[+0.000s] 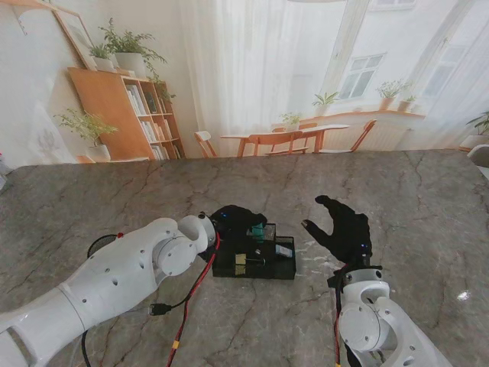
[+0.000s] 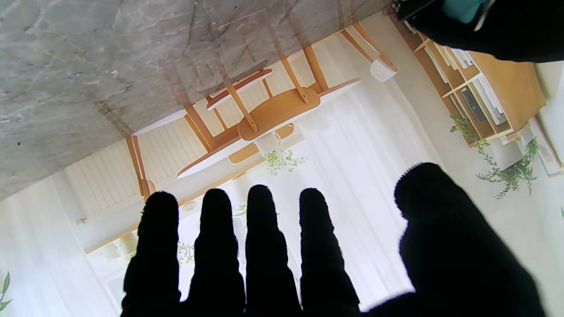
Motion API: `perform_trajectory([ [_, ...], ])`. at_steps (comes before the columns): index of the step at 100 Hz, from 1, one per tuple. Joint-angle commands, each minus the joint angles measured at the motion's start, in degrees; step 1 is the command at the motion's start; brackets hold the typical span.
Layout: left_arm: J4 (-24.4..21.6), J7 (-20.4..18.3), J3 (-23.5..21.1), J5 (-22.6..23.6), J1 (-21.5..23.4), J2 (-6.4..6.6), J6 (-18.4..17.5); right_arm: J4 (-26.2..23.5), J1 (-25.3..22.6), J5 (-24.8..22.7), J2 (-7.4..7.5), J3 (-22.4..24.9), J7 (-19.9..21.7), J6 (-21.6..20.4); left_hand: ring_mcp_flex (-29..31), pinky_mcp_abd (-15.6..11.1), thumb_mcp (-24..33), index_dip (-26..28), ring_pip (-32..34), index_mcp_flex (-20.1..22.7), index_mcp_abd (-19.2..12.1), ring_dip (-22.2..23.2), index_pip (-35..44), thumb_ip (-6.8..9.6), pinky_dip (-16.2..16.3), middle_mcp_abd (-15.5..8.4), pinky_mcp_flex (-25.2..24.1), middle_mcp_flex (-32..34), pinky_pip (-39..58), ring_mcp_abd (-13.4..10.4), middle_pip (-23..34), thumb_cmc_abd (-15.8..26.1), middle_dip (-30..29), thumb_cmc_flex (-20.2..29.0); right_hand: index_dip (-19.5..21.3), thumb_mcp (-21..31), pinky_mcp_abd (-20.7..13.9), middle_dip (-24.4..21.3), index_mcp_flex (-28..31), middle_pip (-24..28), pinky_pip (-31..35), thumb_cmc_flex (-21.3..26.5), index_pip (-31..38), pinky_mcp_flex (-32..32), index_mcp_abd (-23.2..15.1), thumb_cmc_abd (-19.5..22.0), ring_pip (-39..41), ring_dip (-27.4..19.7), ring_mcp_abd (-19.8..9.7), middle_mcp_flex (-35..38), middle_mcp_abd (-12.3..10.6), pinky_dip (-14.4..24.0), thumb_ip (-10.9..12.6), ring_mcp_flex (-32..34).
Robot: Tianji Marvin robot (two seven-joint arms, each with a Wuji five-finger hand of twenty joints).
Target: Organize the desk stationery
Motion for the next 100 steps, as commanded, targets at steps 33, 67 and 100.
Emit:
perform_trajectory([
  [33,-5.25,-5.46,-9.46,8.08,6.2,5.24,-2.76,0.29,0.57,0.69,-0.1,-0.73,1.45,-0.33,4.71,-3.53,7.39,-6.42,1.21,9.29,-11.72,-0.87,12.55,-3.78,0.94,-7.52,4.66,9.84,2.14,-0.9,1.54,4.07,0.05,18.82,-0.44,-0.28,0.23,0.33,0.99,-0.48,-0.88,0.22,0.32,-0.85,0.25,0.83,-0.82,1.0,-0.87,0.53,0.16,1.22,1.94,0.49],
  [67,-9.25,-8.95,-18.7,15.93,12.74,7.24,-0.46,0.72,1.33,0.8,0.07,-1.59,2.58,-0.45,4.32,-3.61,6.62,-6.53,2.26,9.06,-11.37,-0.15,13.33,-3.52,1.55,-7.32,3.97,9.47,2.57,-0.93,2.96,4.26,0.75,18.82,-0.4,-0.53,0.27,0.39,2.17,-0.49,-0.89,0.31,0.8,-0.78,0.22,1.14,-0.86,1.05,-0.84,0.62,0.17,1.31,1.95,0.55],
  [100,-13.97,-11.29,-26.74,22.25,19.75,8.03,2.53,1.27,2.0,1.12,0.13,-2.29,3.3,-0.42,4.12,-3.5,6.58,-6.5,2.58,9.17,-11.29,0.05,13.52,-3.51,2.04,-7.21,3.67,9.44,2.89,-0.69,3.46,4.07,0.7,18.82,-0.47,-0.73,0.21,0.43,2.31,-0.49,-0.88,0.47,0.87,-0.84,0.23,1.42,-0.81,1.11,-0.86,0.64,0.22,1.38,1.97,0.59],
])
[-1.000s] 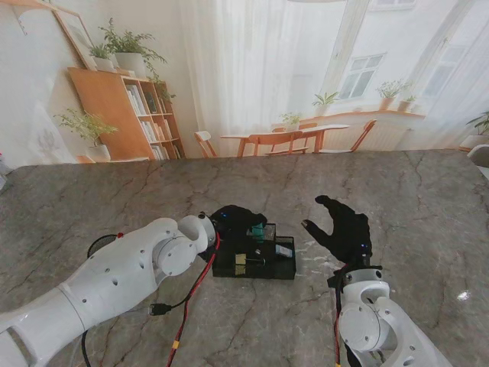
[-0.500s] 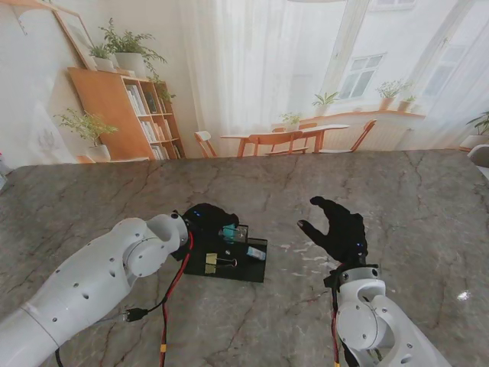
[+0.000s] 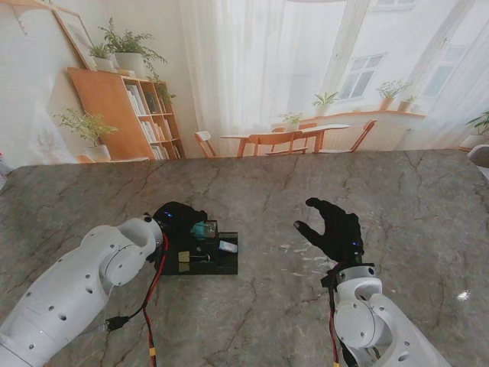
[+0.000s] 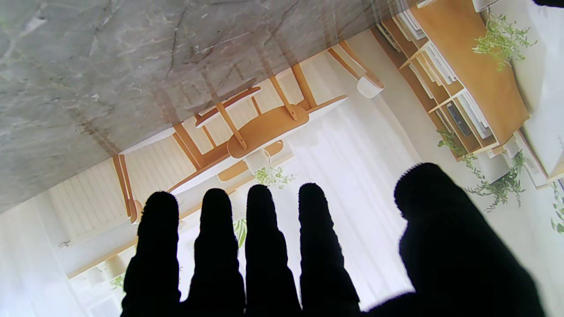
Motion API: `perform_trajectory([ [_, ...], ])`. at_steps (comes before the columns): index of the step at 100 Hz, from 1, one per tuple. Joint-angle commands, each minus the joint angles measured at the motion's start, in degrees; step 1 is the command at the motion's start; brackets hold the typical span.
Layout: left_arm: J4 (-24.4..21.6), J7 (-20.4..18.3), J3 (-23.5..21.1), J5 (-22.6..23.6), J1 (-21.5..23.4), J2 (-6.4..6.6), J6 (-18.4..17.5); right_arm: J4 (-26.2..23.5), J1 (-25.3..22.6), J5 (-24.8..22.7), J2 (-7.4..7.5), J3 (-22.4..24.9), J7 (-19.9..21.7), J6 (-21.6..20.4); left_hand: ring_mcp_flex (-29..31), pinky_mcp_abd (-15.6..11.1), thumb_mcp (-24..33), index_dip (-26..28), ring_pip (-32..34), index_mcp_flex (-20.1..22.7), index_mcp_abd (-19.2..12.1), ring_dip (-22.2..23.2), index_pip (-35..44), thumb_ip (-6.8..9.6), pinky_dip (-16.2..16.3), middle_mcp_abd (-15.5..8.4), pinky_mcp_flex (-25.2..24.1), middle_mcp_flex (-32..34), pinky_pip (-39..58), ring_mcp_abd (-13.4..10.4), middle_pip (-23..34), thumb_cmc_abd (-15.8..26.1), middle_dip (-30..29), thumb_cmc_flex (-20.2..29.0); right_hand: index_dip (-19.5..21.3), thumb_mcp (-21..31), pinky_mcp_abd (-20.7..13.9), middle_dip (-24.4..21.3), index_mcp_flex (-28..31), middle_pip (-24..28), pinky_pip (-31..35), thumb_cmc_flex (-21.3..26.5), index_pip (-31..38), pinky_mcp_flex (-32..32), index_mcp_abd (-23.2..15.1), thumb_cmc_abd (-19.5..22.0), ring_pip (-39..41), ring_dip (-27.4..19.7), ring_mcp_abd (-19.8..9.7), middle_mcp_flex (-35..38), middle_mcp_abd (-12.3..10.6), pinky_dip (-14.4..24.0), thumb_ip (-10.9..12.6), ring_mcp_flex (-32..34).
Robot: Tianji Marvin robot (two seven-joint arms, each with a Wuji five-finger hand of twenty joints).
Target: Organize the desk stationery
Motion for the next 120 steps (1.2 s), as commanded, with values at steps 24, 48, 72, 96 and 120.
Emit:
perform_trajectory([
  [24,0.52,-1.02,-2.53,2.1,3.24,1.24,0.59,0.54,0.46,0.46,0.03,-0.53,1.18,-0.27,1.54,-3.26,8.17,-0.44,2.28,6.63,-8.5,1.18,6.13,-3.4,2.07,-5.62,0.06,4.89,1.96,-0.02,6.2,7.36,2.07,18.26,-0.46,-0.85,0.11,0.47,0.25,-0.45,-0.87,0.53,0.31,-0.87,0.15,1.55,-0.73,0.79,-0.8,0.6,0.02,0.79,1.98,0.53],
  [48,-0.49,-1.5,-6.14,3.05,5.77,1.59,-3.13,0.7,0.79,0.47,0.08,-0.99,1.56,-0.11,0.8,-3.57,7.94,-0.37,1.38,6.3,-9.27,0.87,5.65,-3.4,1.89,-6.11,-0.76,4.11,0.88,-0.46,5.88,7.95,1.84,18.25,-0.47,-1.04,0.14,0.51,0.22,-0.4,-0.72,0.67,0.34,-0.85,0.18,1.76,-0.59,0.83,-0.81,0.67,0.07,0.85,2.0,0.52],
  [72,-1.8,-2.23,-10.06,4.82,8.4,2.05,-7.85,0.84,1.01,0.41,0.12,-1.38,1.77,-0.15,0.79,-3.99,7.97,-0.01,0.2,5.93,-9.65,0.56,4.99,-3.66,1.8,-6.44,-0.96,3.82,-0.49,-0.96,5.3,8.74,2.05,18.28,-0.46,-1.22,0.16,0.54,0.18,-0.38,-0.62,0.7,0.36,-0.88,0.2,2.0,-0.47,0.84,-0.79,0.69,0.15,0.86,2.02,0.47],
  [96,-1.54,-1.84,-10.63,5.28,9.06,1.99,-6.64,1.06,1.16,0.52,0.15,-1.59,1.94,-0.41,0.4,-3.82,7.29,0.16,0.09,5.89,-9.3,0.8,4.5,-3.79,2.14,-6.13,-1.3,3.23,-0.77,-0.74,5.53,9.17,2.12,18.09,-0.47,-1.34,0.22,0.57,0.29,-0.34,-0.53,0.77,0.4,-0.82,0.22,2.07,-0.36,0.84,-0.82,0.79,0.16,0.86,2.05,0.47],
  [120,-1.49,-2.52,-10.27,4.02,8.89,1.93,-5.98,0.94,1.07,0.5,0.1,-1.62,1.78,-0.07,-2.39,-2.31,6.53,1.3,-2.68,4.11,-8.1,0.5,-2.04,-4.06,2.95,-4.82,-4.18,-5.07,-3.95,-0.08,13.46,8.98,-6.3,11.93,-0.47,-1.43,0.17,0.58,0.27,-0.34,-0.55,0.84,0.41,-0.84,0.33,2.07,-0.27,0.83,-0.79,0.8,0.23,0.81,2.07,0.44],
])
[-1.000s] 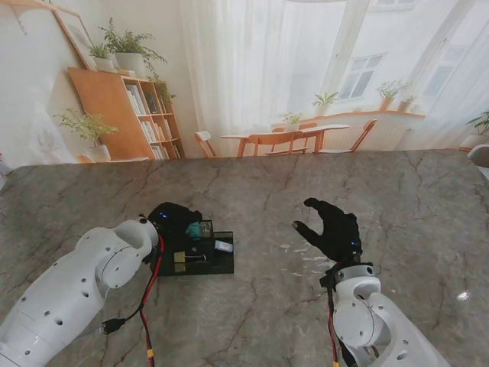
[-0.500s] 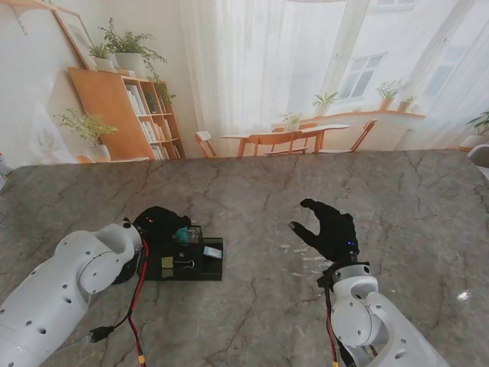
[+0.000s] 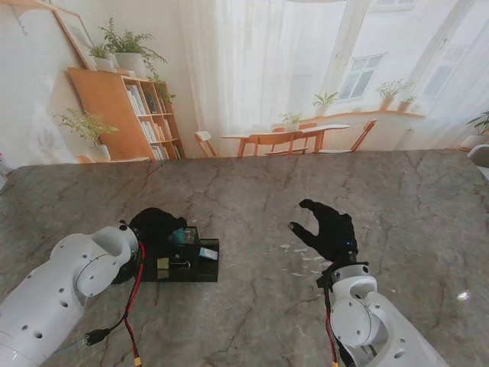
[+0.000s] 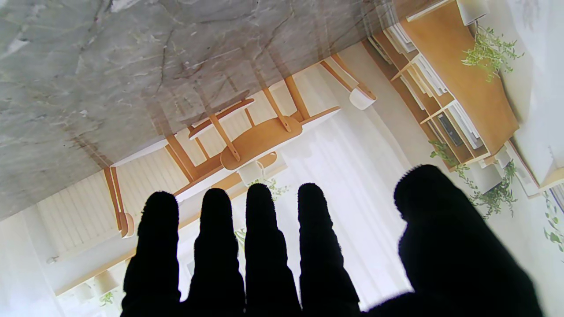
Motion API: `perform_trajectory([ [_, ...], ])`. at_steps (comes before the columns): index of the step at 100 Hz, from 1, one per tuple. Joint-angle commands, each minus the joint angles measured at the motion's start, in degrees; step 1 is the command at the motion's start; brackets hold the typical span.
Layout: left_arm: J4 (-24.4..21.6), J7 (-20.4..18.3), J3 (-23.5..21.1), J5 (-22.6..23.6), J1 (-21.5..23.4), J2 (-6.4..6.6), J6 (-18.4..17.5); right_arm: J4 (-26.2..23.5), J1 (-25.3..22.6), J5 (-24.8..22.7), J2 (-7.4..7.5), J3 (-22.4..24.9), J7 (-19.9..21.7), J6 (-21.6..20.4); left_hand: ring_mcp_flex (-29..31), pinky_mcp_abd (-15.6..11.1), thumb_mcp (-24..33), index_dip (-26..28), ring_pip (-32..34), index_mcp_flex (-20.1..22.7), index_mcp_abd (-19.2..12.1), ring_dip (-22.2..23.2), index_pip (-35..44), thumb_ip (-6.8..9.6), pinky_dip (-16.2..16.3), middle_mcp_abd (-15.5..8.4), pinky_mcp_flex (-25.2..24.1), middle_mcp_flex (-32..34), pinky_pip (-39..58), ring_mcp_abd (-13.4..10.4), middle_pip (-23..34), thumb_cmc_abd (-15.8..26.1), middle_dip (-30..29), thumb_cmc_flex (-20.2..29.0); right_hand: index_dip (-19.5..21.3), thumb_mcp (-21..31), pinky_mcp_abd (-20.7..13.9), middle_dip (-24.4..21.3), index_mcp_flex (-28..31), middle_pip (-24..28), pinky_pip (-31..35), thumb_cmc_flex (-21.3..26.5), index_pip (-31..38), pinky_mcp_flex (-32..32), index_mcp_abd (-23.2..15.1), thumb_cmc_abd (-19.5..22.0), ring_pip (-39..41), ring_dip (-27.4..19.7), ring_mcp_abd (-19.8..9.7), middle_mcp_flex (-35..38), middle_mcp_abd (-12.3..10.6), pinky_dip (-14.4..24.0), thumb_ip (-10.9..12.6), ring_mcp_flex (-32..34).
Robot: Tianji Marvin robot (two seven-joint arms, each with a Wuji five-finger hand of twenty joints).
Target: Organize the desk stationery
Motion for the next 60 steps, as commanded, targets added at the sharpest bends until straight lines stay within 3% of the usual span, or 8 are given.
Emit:
perform_trajectory([
  [1,2.12,-1.55,0.35,-0.36,1.04,0.59,0.45,0.05,-0.14,0.12,0.02,-0.09,0.65,-0.01,-2.05,-1.29,8.78,1.27,-2.19,4.07,-7.27,0.07,-1.85,-4.06,1.63,-3.91,-2.48,-1.93,-1.82,0.6,5.21,8.19,-3.36,11.5,-0.47,-0.78,0.17,0.58,0.29,-0.34,-0.54,0.76,0.43,-0.84,-0.1,1.3,-0.26,0.55,-0.81,0.28,-0.08,0.74,2.02,0.44],
  [11,1.6,-2.06,0.06,-0.9,1.29,0.53,0.82,0.0,-0.12,0.22,0.01,-0.11,0.74,0.0,-3.7,1.02,8.7,1.43,-5.04,3.88,-5.78,-1.05,-9.54,-3.49,1.9,-2.9,-5.45,-4.97,-4.21,0.86,4.64,11.03,-12.31,7.12,-0.48,-0.79,0.2,0.61,0.24,-0.28,-0.47,0.82,0.4,-0.73,-0.16,1.2,-0.14,0.58,-0.82,0.43,-0.15,0.75,2.03,0.67],
  [18,1.01,-2.59,-0.11,-1.6,1.54,0.44,1.61,-0.02,-0.1,0.29,0.02,-0.13,0.87,0.04,-5.87,2.86,8.88,-2.35,-7.7,3.04,-4.36,-2.13,-16.02,-2.4,2.06,-1.64,-8.25,-7.26,-5.75,1.3,1.98,13.87,-14.09,3.47,-0.46,-0.77,0.21,0.65,0.38,-0.2,-0.36,0.86,0.46,-0.56,-0.11,1.14,0.25,0.76,-0.86,0.59,-0.03,0.79,2.04,1.21],
  [31,-0.28,-3.48,-0.73,-2.2,2.05,0.36,2.16,-0.01,-0.06,0.41,-0.01,-0.15,0.85,0.06,-8.49,8.04,8.88,-5.21,-11.77,0.14,-4.2,-3.95,-22.38,-2.19,2.57,-0.72,-11.4,-10.28,-7.93,1.49,-3.04,14.13,-16.43,-0.46,-0.46,-0.78,0.21,0.69,0.33,-0.18,-0.25,0.8,0.44,-0.6,-0.13,1.11,0.85,1.13,-0.83,0.6,-0.13,0.81,2.05,1.18],
  [43,-1.34,-4.26,-1.13,-3.14,2.28,0.26,2.77,-0.14,-0.12,0.44,0.03,-0.07,1.09,0.12,-10.57,12.43,8.88,-6.57,-15.42,-2.44,-4.01,-5.95,-26.08,-2.03,2.42,0.0,-13.35,-12.82,-9.95,2.27,-6.89,14.19,-18.24,-3.58,-0.47,-0.75,0.21,0.67,0.41,-0.26,-0.23,0.83,0.46,-0.62,-0.05,1.08,1.07,1.25,-0.91,0.5,-0.11,0.79,2.05,0.89],
  [60,-3.09,-4.75,-1.78,-3.53,2.61,0.15,2.88,-0.31,-0.2,0.57,0.07,-0.01,1.53,0.31,-12.94,16.08,8.9,-7.77,-19.35,-5.44,-3.84,-8.45,-28.39,-1.98,1.73,0.39,-15.4,-15.22,-12.35,3.3,-10.6,14.79,-20.05,-6.29,-0.5,-0.71,0.27,0.63,0.42,-0.35,-0.3,0.85,0.43,-0.71,-0.05,0.94,1.3,1.31,-0.93,0.43,-0.06,0.74,2.03,0.73],
])
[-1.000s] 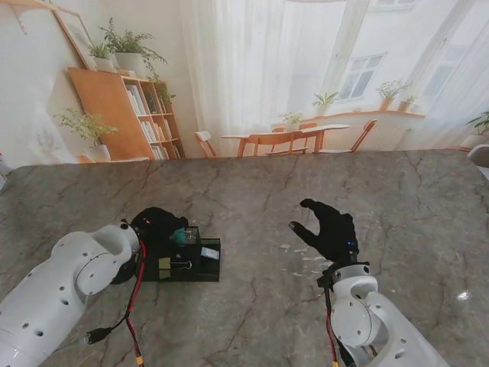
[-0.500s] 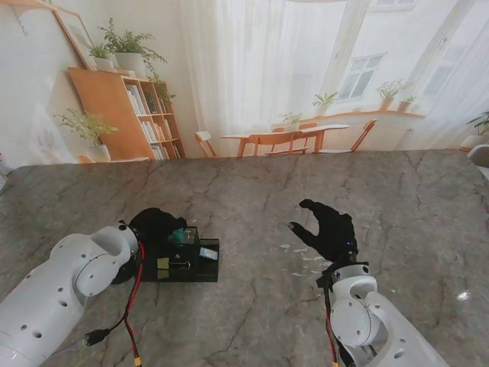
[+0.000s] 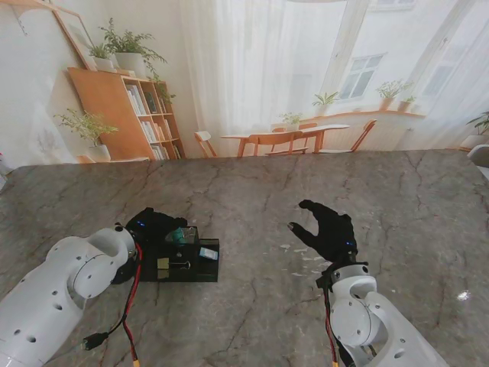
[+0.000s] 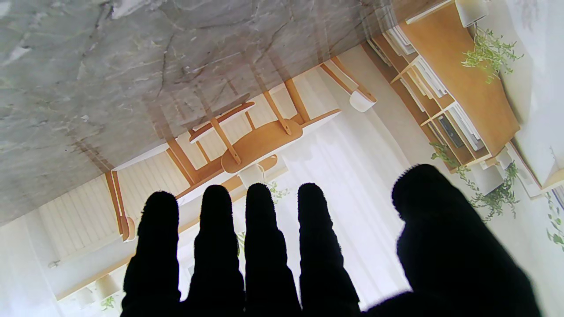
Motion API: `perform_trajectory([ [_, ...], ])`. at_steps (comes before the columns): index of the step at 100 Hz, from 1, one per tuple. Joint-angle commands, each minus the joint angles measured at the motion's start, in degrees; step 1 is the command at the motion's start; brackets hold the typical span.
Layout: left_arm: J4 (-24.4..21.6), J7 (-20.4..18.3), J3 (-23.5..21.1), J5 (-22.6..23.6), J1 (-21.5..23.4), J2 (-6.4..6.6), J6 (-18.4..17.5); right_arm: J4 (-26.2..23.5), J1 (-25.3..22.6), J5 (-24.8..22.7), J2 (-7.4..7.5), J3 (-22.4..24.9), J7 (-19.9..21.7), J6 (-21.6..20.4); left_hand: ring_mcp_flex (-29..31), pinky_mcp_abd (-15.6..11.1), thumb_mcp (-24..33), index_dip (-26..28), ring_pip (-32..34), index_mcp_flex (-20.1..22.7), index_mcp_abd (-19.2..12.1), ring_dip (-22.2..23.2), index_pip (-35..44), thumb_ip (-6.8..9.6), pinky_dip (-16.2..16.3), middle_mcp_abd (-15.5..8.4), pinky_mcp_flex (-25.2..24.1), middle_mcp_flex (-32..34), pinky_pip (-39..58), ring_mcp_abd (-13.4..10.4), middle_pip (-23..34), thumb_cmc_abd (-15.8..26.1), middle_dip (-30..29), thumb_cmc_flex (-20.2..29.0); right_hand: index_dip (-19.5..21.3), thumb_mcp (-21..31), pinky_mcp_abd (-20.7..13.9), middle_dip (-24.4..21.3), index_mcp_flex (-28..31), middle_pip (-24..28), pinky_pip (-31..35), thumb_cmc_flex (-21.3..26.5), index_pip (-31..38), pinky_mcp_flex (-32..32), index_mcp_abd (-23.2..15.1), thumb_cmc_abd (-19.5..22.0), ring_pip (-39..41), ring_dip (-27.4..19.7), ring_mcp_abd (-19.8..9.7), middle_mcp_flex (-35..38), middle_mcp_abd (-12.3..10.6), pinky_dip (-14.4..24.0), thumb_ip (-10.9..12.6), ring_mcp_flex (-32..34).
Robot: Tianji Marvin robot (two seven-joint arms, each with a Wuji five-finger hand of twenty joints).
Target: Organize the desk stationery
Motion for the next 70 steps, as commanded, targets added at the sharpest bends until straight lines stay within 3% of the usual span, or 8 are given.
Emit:
perform_trajectory([
  [1,-0.7,-0.37,0.08,-0.19,0.61,0.07,0.0,-0.17,-0.18,0.15,0.08,0.0,0.88,0.13,-1.61,3.38,4.04,-1.11,-1.93,-0.3,-3.49,-1.24,-1.63,-1.93,0.89,0.7,-1.49,-2.43,-1.51,1.4,-1.94,6.87,-1.11,-0.97,-0.51,-0.7,0.26,0.63,0.35,-0.37,-0.31,0.29,0.4,-0.72,-0.15,0.95,0.31,0.84,-0.88,0.34,-0.22,0.74,1.58,-0.36],
  [49,-9.2,-3.78,-3.44,-2.41,2.5,-0.16,-0.44,-0.27,-0.19,0.34,0.1,0.07,1.18,-0.03,-2.71,6.01,3.76,-2.09,-5.21,-0.33,-5.21,-3.48,-2.17,-2.19,0.22,0.58,-3.67,-2.45,-4.13,2.18,-3.96,6.8,-2.4,-2.88,-0.59,-0.58,0.27,0.58,0.32,-0.45,-0.42,0.18,0.33,-0.81,-0.17,0.81,0.36,0.73,-0.89,0.34,-0.17,0.64,1.56,-0.49],
  [58,-11.28,-5.22,-4.37,-1.88,3.12,-0.07,-0.77,-0.29,-0.26,0.41,0.05,0.15,1.0,-0.05,-4.38,7.97,3.9,-3.32,-7.64,-1.53,-5.17,-5.77,-3.21,-2.17,-0.65,0.69,-4.95,-4.62,-7.07,2.82,-5.33,6.24,-4.0,-4.34,-0.59,-0.56,0.27,0.58,0.39,-0.43,-0.43,0.15,0.35,-0.81,-0.17,0.81,0.36,0.73,-0.91,0.38,-0.22,0.63,1.55,-0.47],
  [70,-14.24,-7.54,-5.66,-0.74,4.22,0.06,-0.77,-0.42,-0.45,0.46,0.0,0.31,0.71,-0.05,-9.68,10.55,4.04,-6.8,-11.42,-6.15,-4.22,-11.2,-5.87,-2.14,-4.55,1.58,-8.49,-10.4,-14.49,4.42,-7.61,6.4,-7.9,-7.63,-0.61,-0.54,0.27,0.57,0.34,-0.47,-0.43,0.16,0.32,-0.8,-0.17,0.79,0.35,0.73,-0.91,0.31,-0.21,0.62,1.55,-0.44],
])
